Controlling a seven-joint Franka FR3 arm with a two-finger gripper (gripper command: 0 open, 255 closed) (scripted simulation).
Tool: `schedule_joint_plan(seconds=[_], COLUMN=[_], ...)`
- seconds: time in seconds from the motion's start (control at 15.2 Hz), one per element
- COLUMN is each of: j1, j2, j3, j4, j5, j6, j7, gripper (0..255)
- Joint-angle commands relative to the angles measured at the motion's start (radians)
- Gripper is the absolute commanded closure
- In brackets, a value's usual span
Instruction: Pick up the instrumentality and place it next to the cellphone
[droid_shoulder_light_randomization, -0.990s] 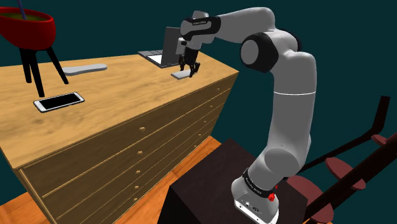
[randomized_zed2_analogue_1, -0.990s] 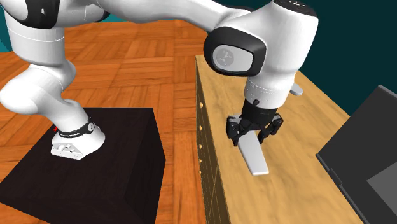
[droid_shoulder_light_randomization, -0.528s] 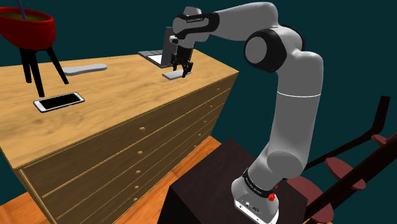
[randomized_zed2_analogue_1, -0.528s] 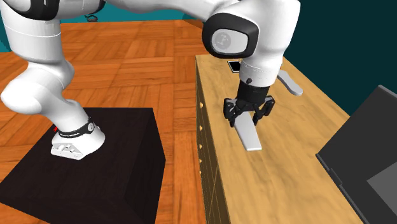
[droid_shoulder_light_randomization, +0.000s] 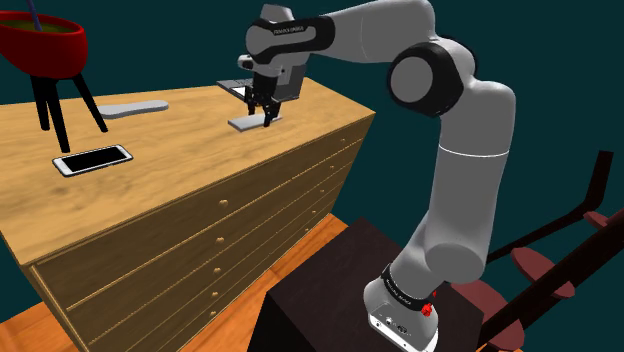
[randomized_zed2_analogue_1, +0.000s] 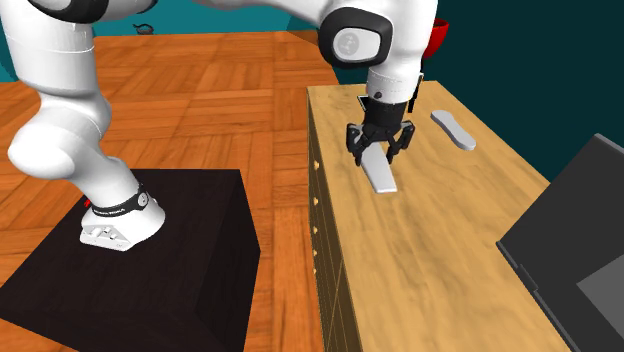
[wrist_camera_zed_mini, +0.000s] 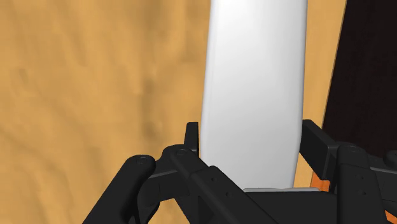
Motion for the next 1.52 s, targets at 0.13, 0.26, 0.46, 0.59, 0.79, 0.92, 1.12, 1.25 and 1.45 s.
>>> schedule_joint_plan(seconds=[0.13, 0.26, 0.46, 0.59, 0.79, 0.92, 1.12, 1.25, 1.45], j1=[0.060, 0.088, 0.130, 0.157, 0.196, 0.221, 0.257, 0.281, 0.314], j2=[-0.013, -0.008, 0.006, 0.020, 0.048, 0.072, 0.115, 0.150, 0.214], j3=[0.022, 0.034, 0.052, 0.064, 0.082, 0.093, 0.109, 0.119, 0.133], j4=[-0.014, -0.005, 0.019, 0.041, 0.086, 0.124, 0.194, 0.251, 0.355], j5=[-0.011, -0.015, -0.019, -0.021, -0.023, -0.025, -0.026, -0.027, -0.028], j6=[0.005, 0.002, -0.006, -0.013, -0.028, -0.042, -0.067, -0.088, -0.127], j7=[0.085, 0.126, 0.188, 0.229, 0.288, 0.327, 0.384, 0.421, 0.476], gripper=[255, 255, 255, 255, 255, 255, 255, 255, 255])
